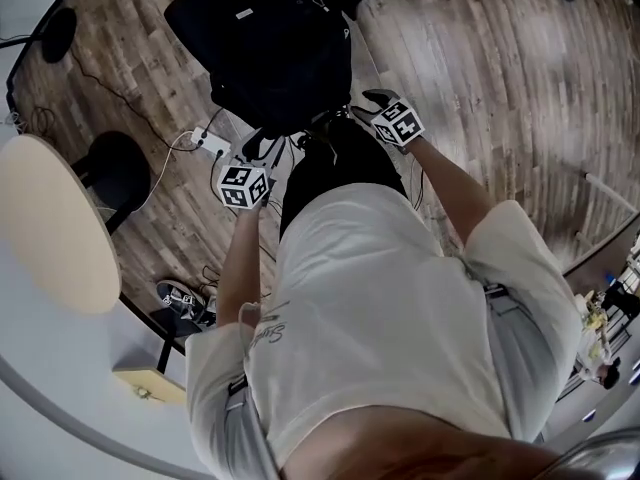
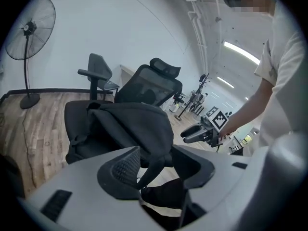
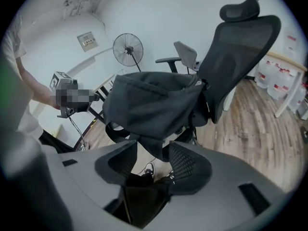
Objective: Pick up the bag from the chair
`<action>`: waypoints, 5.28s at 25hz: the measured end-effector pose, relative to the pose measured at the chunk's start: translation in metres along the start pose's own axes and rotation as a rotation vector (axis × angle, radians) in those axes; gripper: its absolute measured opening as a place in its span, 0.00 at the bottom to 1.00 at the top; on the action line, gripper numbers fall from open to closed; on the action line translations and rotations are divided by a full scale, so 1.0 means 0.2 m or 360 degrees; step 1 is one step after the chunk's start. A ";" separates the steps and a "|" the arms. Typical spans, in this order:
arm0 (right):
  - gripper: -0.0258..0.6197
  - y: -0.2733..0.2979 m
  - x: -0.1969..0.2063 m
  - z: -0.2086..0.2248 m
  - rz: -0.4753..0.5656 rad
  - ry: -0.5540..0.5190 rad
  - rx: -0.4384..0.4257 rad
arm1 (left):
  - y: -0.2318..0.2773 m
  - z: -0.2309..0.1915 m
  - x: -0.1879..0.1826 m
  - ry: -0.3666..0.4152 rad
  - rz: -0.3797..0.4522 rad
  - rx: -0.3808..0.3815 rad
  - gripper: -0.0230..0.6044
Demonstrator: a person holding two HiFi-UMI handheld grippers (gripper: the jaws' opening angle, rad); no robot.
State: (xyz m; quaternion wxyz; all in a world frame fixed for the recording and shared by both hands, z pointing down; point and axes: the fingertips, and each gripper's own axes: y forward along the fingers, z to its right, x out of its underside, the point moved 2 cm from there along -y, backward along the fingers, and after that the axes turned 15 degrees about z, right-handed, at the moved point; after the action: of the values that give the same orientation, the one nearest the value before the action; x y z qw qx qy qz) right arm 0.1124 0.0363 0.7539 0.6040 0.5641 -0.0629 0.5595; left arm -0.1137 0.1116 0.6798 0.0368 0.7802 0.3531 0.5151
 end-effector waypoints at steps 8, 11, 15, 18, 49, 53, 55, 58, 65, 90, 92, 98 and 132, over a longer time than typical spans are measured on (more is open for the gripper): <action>0.44 0.24 0.17 0.05 -0.0164 -0.0025 -0.0252 | 0.16 -0.09 0.24 0.0023 -0.0336 0.0016 0.39; 0.44 0.32 0.21 0.02 -0.0189 0.0026 -0.0325 | 0.18 -0.11 0.29 -0.0023 -0.0419 0.0031 0.39; 0.45 0.41 0.24 0.00 -0.0219 -0.0017 -0.0456 | 0.24 -0.09 0.33 -0.0142 -0.0482 0.0095 0.39; 0.45 0.45 0.24 -0.07 -0.0268 -0.0047 -0.0655 | 0.27 -0.06 0.32 -0.0202 -0.0500 0.0139 0.39; 0.12 0.25 -0.96 -0.08 0.0140 -0.0105 -0.0670 | 0.32 -0.12 -0.68 -0.0210 0.0145 0.0718 0.23; 0.13 0.26 -1.09 -0.04 0.0220 -0.0112 -0.0587 | 0.34 -0.14 -0.80 -0.0095 0.0183 0.0794 0.15; 0.13 0.25 -1.14 -0.05 0.0249 -0.0124 -0.0572 | 0.33 -0.14 -0.84 -0.0072 0.0205 0.0792 0.12; 0.12 0.23 -1.25 -0.05 0.0298 -0.0188 -0.0562 | 0.32 -0.14 -0.93 -0.0077 0.0262 0.0755 0.11; 0.09 0.21 -1.47 -0.07 0.0383 -0.0245 -0.0597 | 0.31 -0.21 -1.17 -0.0083 0.0384 0.0650 0.11; 0.08 -0.25 -2.46 -0.21 0.1081 -0.0521 -0.0911 | 0.13 0.04 -2.13 0.0250 0.0988 0.0581 0.11; 0.08 -0.28 -2.54 -0.24 0.1133 -0.0576 -0.0912 | 0.10 0.05 -2.22 0.0294 0.1014 0.0583 0.11; 0.08 -0.32 -2.68 -0.28 0.1173 -0.0691 -0.0863 | 0.05 0.08 -2.37 0.0404 0.1052 0.0554 0.11; 0.08 -0.31 -2.70 -0.36 0.1179 -0.0779 -0.0849 | -0.04 0.11 -2.36 0.0440 0.1106 0.0457 0.11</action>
State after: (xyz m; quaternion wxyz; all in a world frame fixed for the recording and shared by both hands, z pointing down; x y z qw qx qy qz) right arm -0.0780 -0.2193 0.3085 0.4559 0.4447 -0.5382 0.5520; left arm -0.2046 -0.1536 0.2988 -0.2970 0.7736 0.1382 0.5424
